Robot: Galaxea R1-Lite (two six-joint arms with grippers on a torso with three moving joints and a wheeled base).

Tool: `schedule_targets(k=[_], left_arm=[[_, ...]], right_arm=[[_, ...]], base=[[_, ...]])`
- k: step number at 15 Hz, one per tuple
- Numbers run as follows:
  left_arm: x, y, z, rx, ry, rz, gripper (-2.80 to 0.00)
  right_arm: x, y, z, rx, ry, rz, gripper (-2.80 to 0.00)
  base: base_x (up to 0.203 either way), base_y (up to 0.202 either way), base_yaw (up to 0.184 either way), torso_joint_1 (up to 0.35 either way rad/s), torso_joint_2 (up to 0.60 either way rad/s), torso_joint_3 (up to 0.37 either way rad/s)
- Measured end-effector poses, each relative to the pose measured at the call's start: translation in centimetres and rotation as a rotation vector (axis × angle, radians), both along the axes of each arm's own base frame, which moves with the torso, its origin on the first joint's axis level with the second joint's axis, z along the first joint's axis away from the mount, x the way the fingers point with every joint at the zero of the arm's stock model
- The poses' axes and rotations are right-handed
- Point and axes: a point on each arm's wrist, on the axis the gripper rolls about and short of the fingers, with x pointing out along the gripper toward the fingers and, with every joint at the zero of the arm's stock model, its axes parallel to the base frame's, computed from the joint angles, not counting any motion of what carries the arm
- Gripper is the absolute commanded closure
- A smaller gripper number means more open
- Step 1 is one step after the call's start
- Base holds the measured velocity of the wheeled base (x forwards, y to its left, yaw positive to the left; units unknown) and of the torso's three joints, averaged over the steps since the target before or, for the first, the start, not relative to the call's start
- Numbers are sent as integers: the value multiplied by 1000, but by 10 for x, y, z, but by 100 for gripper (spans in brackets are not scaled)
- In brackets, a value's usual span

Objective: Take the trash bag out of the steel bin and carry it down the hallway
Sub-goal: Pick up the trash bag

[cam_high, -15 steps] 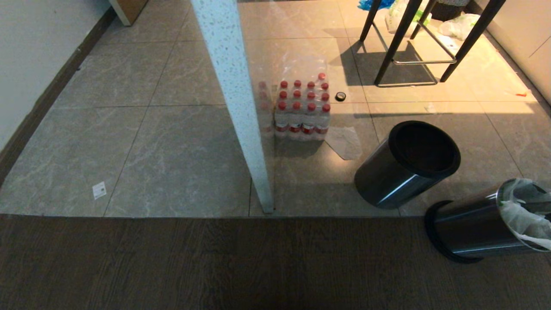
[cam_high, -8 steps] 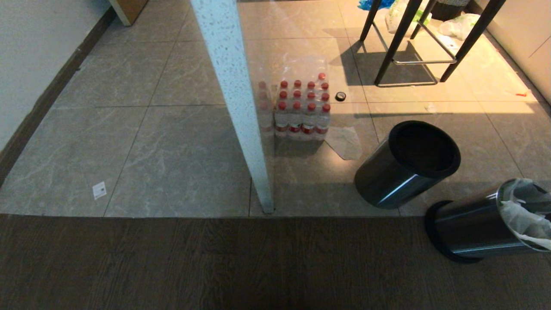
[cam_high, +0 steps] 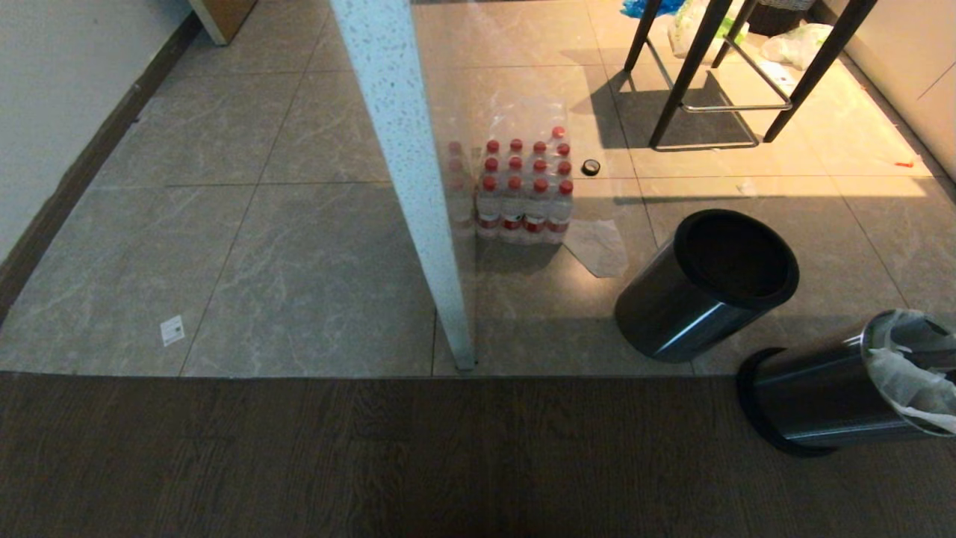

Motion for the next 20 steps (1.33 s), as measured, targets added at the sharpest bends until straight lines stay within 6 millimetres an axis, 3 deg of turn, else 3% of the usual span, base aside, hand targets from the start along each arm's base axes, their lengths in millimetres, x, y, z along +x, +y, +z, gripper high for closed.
schedule_targets(k=[9,16,20], left_arm=[[0,0,0,0,0,0,0],[0,0,0,0,0,0,0],[0,0,0,0,0,0,0]], right_arm=[[23,-26,-17,65,-111,80,-280],[41,-28,-29,121,-154,145,-280],[55,-41,-30,35,-228,207,-280]], base=[[0,0,0,0,0,0],[0,0,0,0,0,0],[0,0,0,0,0,0]])
